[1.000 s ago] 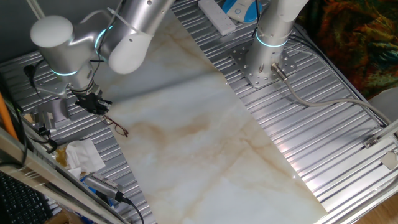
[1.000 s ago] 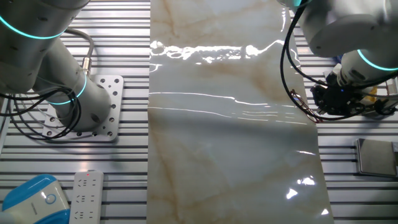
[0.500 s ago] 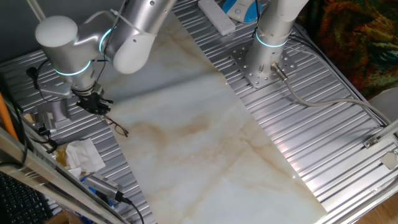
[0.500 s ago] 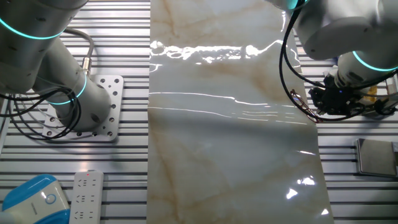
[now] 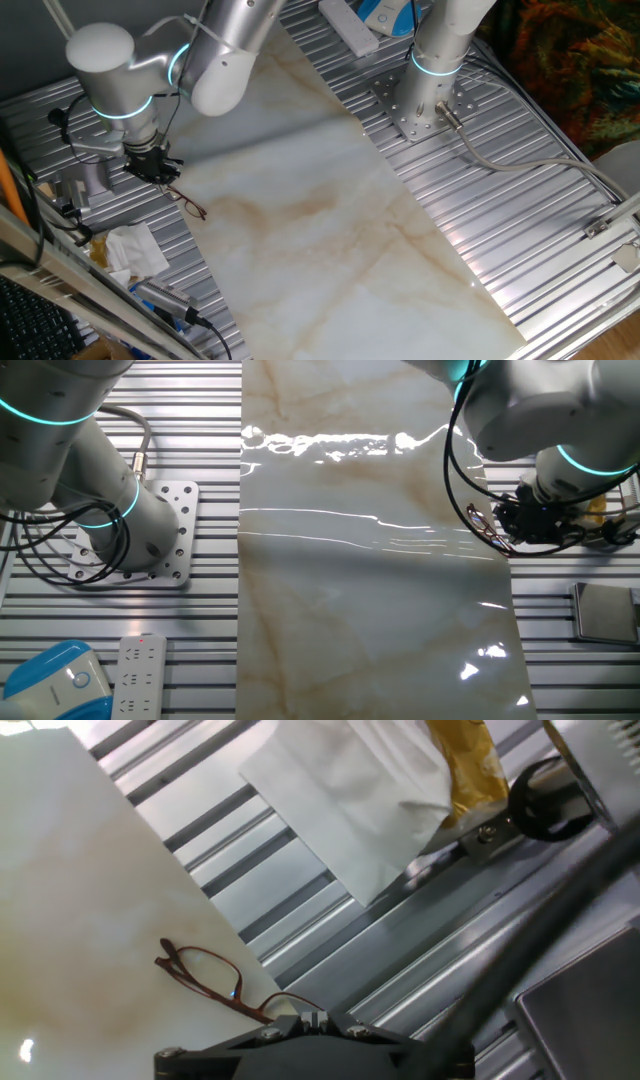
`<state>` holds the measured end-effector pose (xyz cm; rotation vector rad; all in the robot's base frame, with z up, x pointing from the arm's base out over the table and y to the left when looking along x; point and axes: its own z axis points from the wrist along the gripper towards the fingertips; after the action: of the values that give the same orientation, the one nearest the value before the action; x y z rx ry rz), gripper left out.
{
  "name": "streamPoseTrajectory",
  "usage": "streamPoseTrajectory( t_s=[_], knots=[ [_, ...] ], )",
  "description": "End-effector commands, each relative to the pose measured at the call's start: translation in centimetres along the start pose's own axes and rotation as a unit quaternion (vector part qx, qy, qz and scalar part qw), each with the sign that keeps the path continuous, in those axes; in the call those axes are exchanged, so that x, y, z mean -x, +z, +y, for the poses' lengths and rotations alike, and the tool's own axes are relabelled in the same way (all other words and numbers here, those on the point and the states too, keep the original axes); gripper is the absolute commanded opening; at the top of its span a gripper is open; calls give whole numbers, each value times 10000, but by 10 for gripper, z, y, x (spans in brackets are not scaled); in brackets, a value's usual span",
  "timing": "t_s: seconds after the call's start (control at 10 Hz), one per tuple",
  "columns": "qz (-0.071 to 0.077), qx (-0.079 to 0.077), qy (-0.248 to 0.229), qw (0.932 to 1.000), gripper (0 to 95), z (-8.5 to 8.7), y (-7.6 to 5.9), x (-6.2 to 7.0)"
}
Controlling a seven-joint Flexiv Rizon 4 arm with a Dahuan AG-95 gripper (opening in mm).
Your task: Unfold the leg of the glasses (with one hand)
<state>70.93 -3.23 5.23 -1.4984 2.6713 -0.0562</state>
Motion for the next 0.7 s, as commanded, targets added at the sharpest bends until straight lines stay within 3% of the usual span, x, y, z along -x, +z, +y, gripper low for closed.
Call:
streamPoseTrajectory(
  t_s=[0.1, 0.7],
  knots=[
    [-27, -35, -118, 9999, 0, -1, 0, 0],
    [-161, -49, 65, 9998, 0, 1, 7, 0]
  ],
)
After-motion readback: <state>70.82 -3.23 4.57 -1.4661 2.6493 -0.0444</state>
